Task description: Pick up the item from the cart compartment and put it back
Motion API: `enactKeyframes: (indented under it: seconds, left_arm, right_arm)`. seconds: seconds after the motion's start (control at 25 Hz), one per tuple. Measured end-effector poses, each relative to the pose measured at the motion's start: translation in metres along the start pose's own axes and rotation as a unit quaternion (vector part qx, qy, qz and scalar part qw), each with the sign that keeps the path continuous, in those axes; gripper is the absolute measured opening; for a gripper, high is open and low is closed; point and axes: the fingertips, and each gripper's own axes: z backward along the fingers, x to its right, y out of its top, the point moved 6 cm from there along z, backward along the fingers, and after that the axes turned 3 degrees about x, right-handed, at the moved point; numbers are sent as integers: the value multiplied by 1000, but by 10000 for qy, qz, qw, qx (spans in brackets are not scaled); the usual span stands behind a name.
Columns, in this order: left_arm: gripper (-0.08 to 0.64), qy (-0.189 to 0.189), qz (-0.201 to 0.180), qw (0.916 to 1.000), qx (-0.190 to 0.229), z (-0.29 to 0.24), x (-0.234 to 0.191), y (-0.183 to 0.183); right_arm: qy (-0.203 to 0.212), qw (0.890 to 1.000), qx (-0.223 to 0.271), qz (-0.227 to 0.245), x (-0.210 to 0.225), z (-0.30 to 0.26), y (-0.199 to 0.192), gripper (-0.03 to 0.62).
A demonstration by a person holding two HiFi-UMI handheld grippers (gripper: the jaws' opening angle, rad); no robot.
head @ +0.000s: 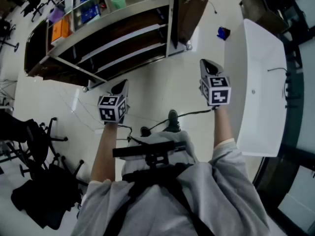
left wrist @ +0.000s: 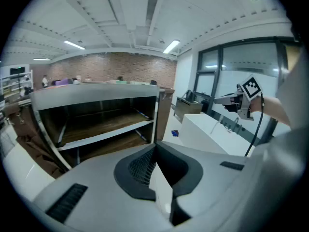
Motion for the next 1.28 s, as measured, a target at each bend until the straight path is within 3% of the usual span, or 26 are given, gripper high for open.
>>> enactKeyframes:
  seconds: [0.2,0.36,0.48,0.64,0.84,1.04,1.28]
  left_arm:
    - [0,803,229,9956,432,48,-63,-5]
    - [0,1553,446,9823,948,93,-102,-7]
    - [0,1873,543,9735,1193,115,-122,-8]
    - [0,1883,543,9716,1327,125,-140,-4]
    - [0,1636,391,9749,1461,128,-160,7]
    - [0,1290,193,9796,1527,123,-177,22]
    - [0,1173,148,9811,1531,98,-197,43]
  right_arm:
    - [639,9976,250,49,-84,-33,21,9]
    - [1155,9919,526,-21,-139,-55,35,9]
    - [1415,9880,570,-234,-166,-65,38,9]
    - [1504,9867,506,-338,-188,-73,36,9]
    - [1315,9893,505,-377,-208,-74,34,9]
    - [1059,9923,570,-282,-219,-74,40,9]
    - [1097,9918,591,-300,-217,-102,58,9]
